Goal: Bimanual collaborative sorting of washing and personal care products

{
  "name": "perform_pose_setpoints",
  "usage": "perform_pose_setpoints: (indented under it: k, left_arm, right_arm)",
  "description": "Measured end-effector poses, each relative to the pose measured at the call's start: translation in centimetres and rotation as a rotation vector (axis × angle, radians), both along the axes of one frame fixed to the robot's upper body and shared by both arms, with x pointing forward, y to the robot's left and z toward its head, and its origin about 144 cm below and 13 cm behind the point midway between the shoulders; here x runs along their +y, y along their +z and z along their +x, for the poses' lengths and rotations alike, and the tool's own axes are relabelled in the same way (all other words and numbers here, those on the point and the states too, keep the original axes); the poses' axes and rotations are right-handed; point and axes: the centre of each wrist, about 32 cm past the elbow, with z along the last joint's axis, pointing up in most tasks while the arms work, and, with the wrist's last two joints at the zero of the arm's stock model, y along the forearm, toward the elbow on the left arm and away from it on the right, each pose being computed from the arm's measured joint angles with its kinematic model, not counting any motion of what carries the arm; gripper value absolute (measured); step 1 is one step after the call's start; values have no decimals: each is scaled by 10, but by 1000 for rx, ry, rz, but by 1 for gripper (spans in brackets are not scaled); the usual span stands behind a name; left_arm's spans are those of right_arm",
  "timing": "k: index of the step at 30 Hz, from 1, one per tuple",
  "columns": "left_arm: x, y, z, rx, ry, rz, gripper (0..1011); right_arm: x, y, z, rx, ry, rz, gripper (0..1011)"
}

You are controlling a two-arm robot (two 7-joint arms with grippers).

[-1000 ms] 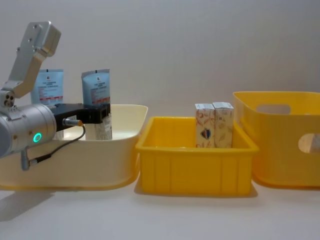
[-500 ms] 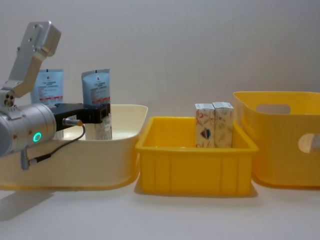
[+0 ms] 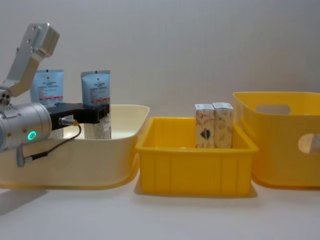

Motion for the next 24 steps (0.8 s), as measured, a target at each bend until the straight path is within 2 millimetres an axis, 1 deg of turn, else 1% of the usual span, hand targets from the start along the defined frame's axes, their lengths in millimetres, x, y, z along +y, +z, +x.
perform_pose_setpoints:
  k: [14, 24]
  left_arm:
    - [26, -1, 20, -16, -74, -5, 278]
    - [34, 1, 28, -38, -105, -29, 278]
  right_arm:
    - [0, 0, 0, 0, 0, 0, 1001]
    - [0, 0, 0, 0, 0, 0, 1001]
